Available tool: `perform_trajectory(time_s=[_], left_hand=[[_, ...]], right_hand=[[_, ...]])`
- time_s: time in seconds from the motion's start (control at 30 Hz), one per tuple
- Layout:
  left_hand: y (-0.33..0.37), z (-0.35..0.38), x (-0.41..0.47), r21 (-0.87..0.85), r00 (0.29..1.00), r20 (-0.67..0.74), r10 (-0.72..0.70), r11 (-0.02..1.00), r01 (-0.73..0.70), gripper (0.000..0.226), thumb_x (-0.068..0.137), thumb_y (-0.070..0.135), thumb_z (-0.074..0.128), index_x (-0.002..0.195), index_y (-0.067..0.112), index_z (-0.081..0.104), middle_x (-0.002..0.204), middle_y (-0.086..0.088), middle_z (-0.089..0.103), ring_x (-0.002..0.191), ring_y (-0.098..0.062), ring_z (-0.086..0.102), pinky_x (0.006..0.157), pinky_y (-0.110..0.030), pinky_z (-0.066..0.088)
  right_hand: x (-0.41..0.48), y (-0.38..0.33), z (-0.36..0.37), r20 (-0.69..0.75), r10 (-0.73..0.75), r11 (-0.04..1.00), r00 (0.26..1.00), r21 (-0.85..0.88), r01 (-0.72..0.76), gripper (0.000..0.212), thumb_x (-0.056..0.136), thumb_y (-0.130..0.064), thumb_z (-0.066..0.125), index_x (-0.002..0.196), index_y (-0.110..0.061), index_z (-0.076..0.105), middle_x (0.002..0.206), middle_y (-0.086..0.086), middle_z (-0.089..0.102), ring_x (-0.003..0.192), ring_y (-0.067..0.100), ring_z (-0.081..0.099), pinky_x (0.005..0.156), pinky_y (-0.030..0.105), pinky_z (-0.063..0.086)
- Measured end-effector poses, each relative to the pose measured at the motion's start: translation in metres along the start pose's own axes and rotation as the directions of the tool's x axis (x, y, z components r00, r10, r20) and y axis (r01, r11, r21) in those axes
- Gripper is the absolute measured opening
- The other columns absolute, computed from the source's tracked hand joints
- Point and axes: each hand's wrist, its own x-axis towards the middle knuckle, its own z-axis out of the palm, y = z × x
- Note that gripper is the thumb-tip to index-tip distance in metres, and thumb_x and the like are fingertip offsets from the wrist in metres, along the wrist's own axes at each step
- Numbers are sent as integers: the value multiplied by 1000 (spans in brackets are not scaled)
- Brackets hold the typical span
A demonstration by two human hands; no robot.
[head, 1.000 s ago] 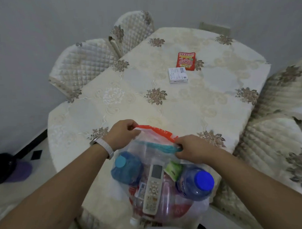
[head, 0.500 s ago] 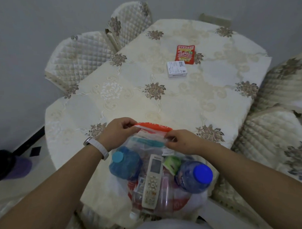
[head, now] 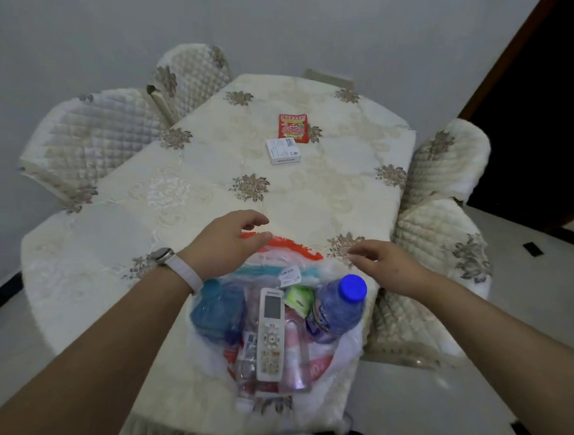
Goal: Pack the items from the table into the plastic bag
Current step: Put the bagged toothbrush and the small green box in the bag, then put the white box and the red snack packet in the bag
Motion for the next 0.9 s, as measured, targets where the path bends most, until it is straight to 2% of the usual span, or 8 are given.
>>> perform_trajectory(time_s=[0.07, 0.13, 0.27, 0.4, 0.57, 0.67, 0.77, 0.9], left_hand=[[17, 5, -2, -4, 999, 2, 42, 999, -42, 35, 92, 37, 61, 124, 25, 59, 117, 14, 55, 107, -4, 52, 88, -19, 37], [35, 13, -7, 14, 997, 10, 77, 997, -78, 36, 92, 39, 61, 126, 27, 58, 120, 14, 55, 109, -4, 51, 90, -20, 38], [76, 37, -19, 74, 988, 20, 150, 986, -151, 40, 92, 39, 61, 130, 28, 56, 127, 12, 54, 115, -5, 50, 92, -19, 35], [123, 66, -29, 140, 973, -25, 228, 965, -222, 40, 92, 39, 60, 130, 28, 56, 130, 12, 53, 115, -5, 49, 96, -22, 37], [191, 122, -28, 366, 951, -36, 308, 889, -274, 44, 91, 45, 53, 130, 24, 57, 134, 5, 54, 123, -15, 48, 102, -30, 37], [228, 165, -20, 489, 950, 18, 311, 826, -279, 50, 87, 47, 51, 131, 23, 57, 134, 1, 56, 123, -21, 50, 100, -38, 43], [263, 204, -12, 550, 950, 44, 310, 786, -282, 50, 86, 46, 52, 131, 23, 57, 134, -1, 57, 121, -25, 52, 96, -41, 46], [309, 249, -2, 577, 934, 120, 336, 742, -341, 54, 86, 46, 47, 134, 22, 54, 136, -1, 55, 122, -26, 51, 97, -43, 45]], right_hand=[[-15, 6, -9, -40, 10, 1000, 999, 12, -10, 8, 91, -30, 66, 98, -28, 70, 83, -17, 67, 76, -1, 62, 72, 17, 46], [-28, 11, -17, -88, 9, 1000, 996, 0, -9, 14, 92, -34, 64, 102, -27, 70, 80, -20, 64, 71, -7, 59, 70, 17, 44], [-52, 23, -35, -134, -43, 996, 990, -77, 33, 32, 93, -41, 58, 120, -25, 65, 106, -16, 59, 102, 6, 57, 87, 27, 44], [-75, 43, -59, -106, -183, 953, 977, -264, 150, 40, 95, -45, 53, 129, -23, 59, 128, -7, 57, 116, 13, 52, 94, 32, 44], [-113, 86, -109, -133, -280, 904, 951, -371, 214, 45, 95, -44, 52, 132, -19, 58, 131, -2, 56, 121, 20, 51, 99, 37, 43], [-134, 121, -138, -147, -311, 881, 939, -415, 227, 52, 93, -54, 41, 133, -24, 56, 134, -5, 54, 123, 18, 48, 100, 37, 41], [-151, 159, -165, -152, -323, 858, 934, -465, 221, 52, 93, -54, 40, 134, -26, 54, 138, -4, 51, 126, 19, 45, 102, 37, 36], [-178, 199, -200, -199, -317, 859, 927, -474, 192, 53, 89, -52, 37, 127, -22, 60, 127, -1, 58, 117, 22, 51, 92, 39, 41]])
